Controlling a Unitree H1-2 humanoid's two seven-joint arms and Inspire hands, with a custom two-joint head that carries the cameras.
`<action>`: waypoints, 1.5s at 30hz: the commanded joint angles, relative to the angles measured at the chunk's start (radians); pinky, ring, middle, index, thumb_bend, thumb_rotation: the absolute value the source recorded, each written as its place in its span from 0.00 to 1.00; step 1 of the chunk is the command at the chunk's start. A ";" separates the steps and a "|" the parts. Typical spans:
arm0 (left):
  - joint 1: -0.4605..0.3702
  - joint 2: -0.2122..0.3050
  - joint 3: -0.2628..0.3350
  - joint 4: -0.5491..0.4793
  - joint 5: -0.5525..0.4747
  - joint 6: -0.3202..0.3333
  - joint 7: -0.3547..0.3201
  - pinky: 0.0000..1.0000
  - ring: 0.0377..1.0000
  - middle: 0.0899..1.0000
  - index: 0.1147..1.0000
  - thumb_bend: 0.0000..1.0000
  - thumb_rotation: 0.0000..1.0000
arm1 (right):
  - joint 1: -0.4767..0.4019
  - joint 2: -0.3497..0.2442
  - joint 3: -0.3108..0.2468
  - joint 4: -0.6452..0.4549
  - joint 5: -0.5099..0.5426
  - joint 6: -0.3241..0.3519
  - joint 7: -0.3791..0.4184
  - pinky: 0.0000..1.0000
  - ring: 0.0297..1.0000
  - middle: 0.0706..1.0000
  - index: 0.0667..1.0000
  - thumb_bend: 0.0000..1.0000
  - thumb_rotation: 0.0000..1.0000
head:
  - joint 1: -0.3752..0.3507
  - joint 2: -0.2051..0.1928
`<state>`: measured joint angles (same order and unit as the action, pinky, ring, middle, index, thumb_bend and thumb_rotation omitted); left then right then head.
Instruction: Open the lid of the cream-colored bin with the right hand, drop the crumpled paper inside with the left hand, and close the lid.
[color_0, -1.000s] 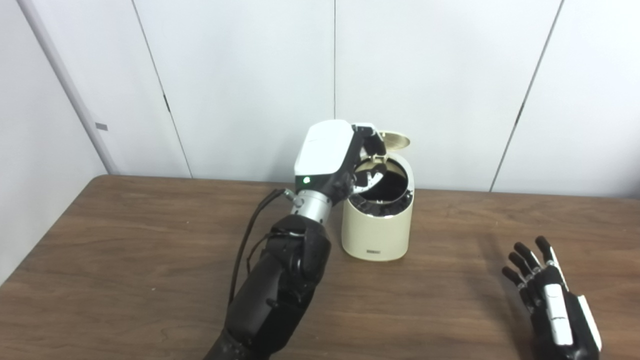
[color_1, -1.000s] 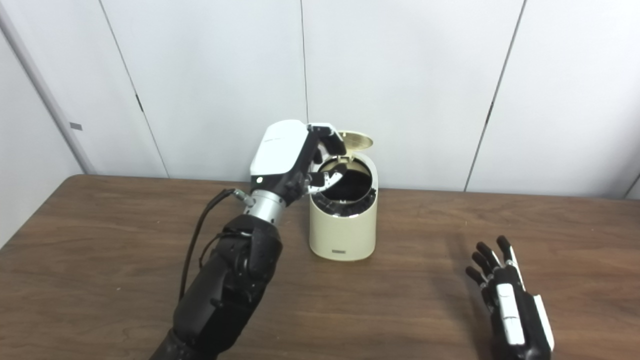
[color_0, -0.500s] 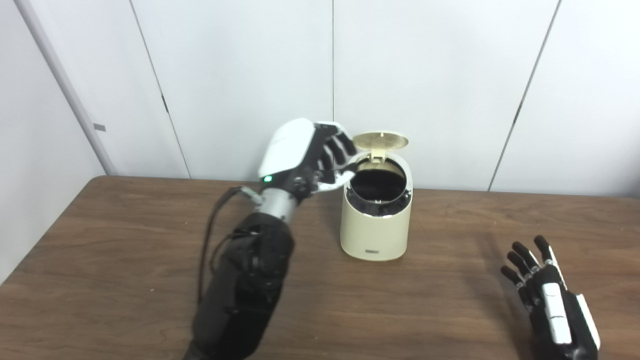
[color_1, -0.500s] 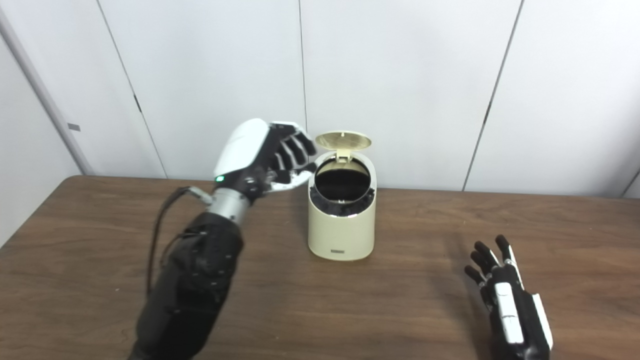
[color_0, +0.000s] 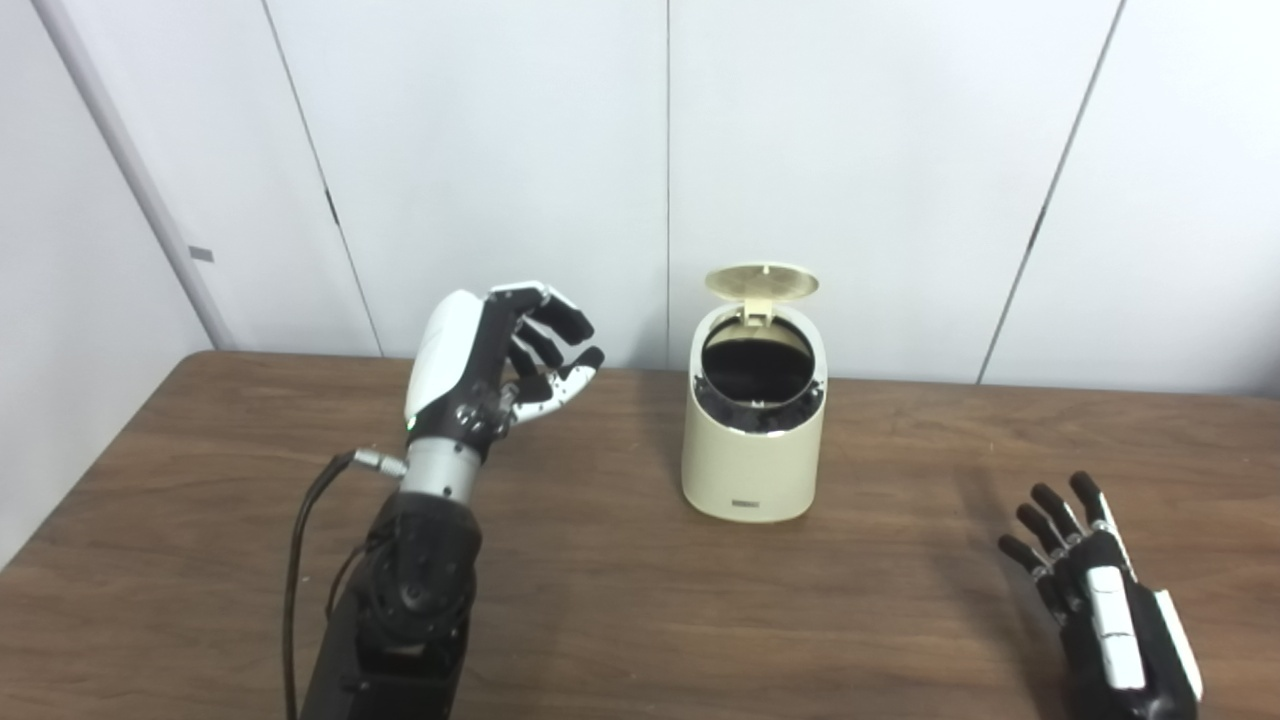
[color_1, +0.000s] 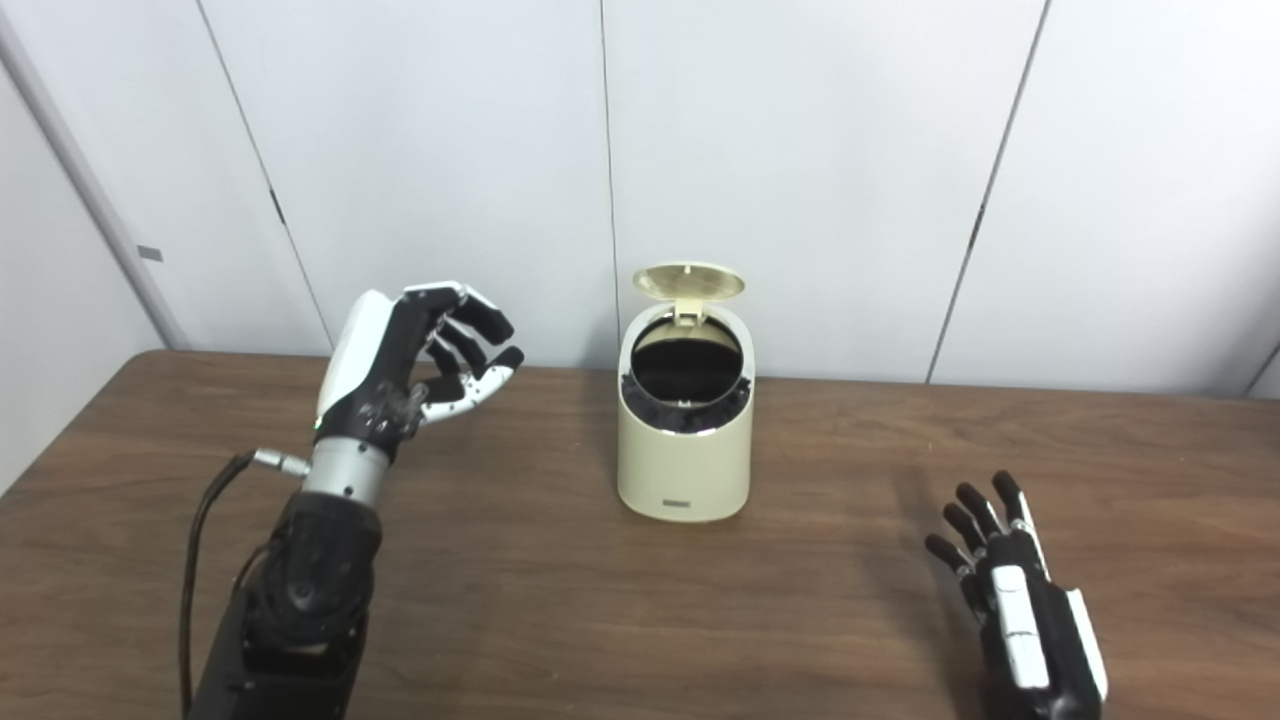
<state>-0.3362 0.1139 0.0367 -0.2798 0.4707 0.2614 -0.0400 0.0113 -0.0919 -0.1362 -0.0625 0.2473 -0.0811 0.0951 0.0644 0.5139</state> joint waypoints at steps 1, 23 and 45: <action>0.006 0.011 0.020 -0.003 -0.082 -0.050 0.007 0.51 0.60 0.59 0.43 0.50 0.04 | 0.047 0.014 0.006 0.043 0.015 -0.007 0.014 0.90 0.94 0.94 0.97 0.50 0.80 | -0.001 0.003; 0.304 -0.087 0.136 0.030 -0.566 -0.143 -0.017 1.00 1.00 1.00 1.00 0.43 0.72 | 0.059 0.010 -0.011 -0.001 0.017 0.015 -0.001 0.94 0.93 0.93 0.97 0.51 0.83 | -0.012 0.029; 0.414 -0.111 0.133 0.136 -0.582 -0.323 0.034 1.00 1.00 1.00 1.00 0.42 0.87 | 0.075 -0.001 -0.007 -0.072 0.001 0.035 -0.003 1.00 1.00 0.98 0.97 0.52 0.93 | -0.072 0.068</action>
<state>0.0913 -0.0099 0.1692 -0.1424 -0.0988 -0.0327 -0.0038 0.0673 -0.0943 -0.1445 -0.1286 0.2510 -0.0347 0.0902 -0.0030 0.5798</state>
